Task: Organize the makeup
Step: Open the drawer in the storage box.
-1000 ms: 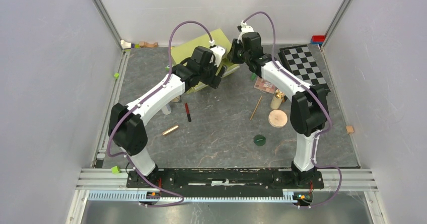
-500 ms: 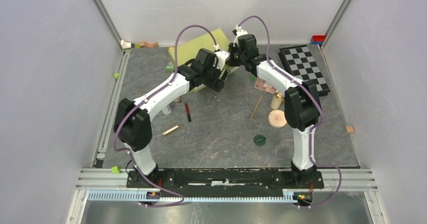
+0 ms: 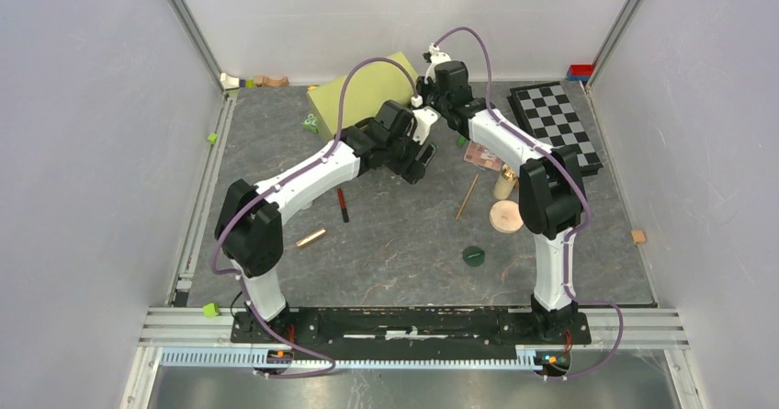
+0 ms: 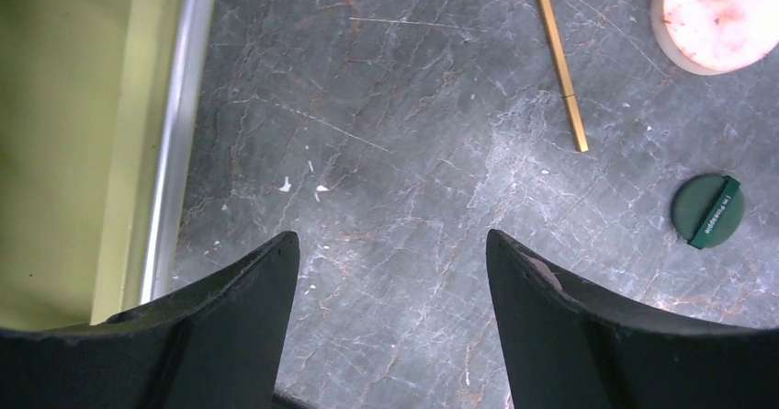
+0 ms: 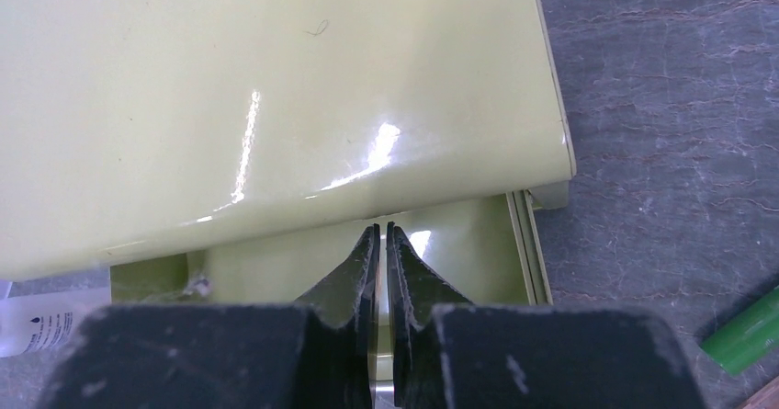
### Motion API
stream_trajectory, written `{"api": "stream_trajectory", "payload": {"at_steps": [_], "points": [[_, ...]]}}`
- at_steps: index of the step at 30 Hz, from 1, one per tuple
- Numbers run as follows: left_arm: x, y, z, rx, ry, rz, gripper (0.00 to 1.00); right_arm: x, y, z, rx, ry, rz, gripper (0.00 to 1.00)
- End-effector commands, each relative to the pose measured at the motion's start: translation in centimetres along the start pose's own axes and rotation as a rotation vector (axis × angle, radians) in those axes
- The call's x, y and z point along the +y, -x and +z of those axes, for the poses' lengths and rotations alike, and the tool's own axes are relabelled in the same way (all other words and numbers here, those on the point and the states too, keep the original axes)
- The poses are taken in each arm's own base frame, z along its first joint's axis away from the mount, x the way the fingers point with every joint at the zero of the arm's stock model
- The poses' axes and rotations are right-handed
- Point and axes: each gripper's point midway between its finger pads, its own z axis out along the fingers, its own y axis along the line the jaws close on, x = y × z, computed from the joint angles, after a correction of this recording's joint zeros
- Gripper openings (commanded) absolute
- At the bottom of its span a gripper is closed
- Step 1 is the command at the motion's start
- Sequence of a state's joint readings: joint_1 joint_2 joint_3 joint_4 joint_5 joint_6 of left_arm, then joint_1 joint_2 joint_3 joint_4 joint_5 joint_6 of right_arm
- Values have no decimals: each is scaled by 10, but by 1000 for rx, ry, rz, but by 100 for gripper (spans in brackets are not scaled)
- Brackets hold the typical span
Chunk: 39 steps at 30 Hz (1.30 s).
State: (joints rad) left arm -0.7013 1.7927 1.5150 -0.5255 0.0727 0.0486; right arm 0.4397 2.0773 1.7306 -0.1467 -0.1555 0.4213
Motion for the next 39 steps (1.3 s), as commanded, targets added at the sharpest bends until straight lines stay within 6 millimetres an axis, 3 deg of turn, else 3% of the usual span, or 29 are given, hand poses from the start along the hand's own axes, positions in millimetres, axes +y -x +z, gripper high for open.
{"api": "stream_trajectory", "payload": {"at_steps": [1,7,12,14,19,24,32,39], "points": [[1,11,-10,-43,38,6,80,8,24,1,-66,36,-16,10],[38,29,-30,-125,160,17,80,6,17,2,-51,32,-15,10],[72,44,-44,-187,182,-22,80,4,11,2,-45,30,-9,10],[77,49,-48,-216,159,-31,80,3,9,3,-42,28,-8,10],[92,42,-37,-196,150,-65,81,2,6,4,-37,27,-7,10],[75,29,-15,-145,38,-92,80,3,7,4,-39,31,-5,10],[51,15,4,-85,-67,-102,80,4,10,7,-38,33,-7,10],[27,13,6,-67,-135,-74,80,5,11,9,-39,38,-4,10]]}}
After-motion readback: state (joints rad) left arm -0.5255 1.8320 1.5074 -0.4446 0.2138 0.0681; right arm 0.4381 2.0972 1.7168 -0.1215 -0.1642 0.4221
